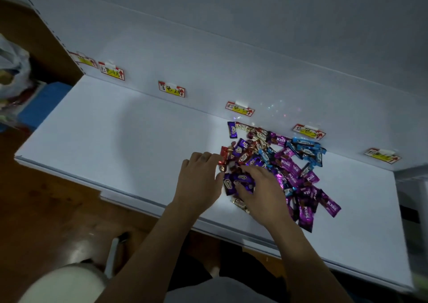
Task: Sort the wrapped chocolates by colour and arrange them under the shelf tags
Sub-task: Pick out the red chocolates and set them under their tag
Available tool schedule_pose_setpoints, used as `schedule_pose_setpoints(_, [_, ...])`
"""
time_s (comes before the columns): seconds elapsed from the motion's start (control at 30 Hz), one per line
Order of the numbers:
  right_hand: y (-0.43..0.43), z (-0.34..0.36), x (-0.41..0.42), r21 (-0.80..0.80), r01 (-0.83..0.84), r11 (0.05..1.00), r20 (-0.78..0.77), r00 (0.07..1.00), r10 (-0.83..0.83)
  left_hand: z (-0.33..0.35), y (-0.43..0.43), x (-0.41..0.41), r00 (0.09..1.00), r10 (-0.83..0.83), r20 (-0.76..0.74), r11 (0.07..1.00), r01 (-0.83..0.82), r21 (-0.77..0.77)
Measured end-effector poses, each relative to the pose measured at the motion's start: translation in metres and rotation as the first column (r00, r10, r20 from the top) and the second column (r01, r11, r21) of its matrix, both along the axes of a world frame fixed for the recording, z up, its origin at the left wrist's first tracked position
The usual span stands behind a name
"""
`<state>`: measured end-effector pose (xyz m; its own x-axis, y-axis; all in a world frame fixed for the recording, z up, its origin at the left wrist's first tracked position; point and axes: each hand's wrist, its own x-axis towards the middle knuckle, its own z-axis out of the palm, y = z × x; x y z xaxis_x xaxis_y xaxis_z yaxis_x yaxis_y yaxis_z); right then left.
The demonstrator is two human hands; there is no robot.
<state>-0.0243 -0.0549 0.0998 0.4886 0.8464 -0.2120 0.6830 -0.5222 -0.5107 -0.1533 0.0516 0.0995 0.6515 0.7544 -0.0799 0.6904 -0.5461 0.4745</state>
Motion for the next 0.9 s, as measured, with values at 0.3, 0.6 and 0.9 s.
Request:
schedule_pose_setpoints(0.3, [-0.077,-0.039,0.097,-0.204,0.024,0.979,-0.097,0.994,-0.044,-0.042,-0.071,0.077,0.982,0.003,-0.19,0.993,-0.025,-0.113])
schedule_pose_setpoints(0.6, [-0.067,-0.055,0.122,-0.184,-0.052,0.981,-0.166,0.986,0.021,-0.057,-0.069,0.112,0.964,0.122,-0.236,0.98,-0.155,-0.127])
schedule_pose_setpoints(0.9, [-0.023,-0.066,0.117,-0.145,-0.152,0.978,-0.152,0.98,0.13,-0.08,-0.02,0.114,0.886,0.379,-0.266,0.909,-0.41,-0.071])
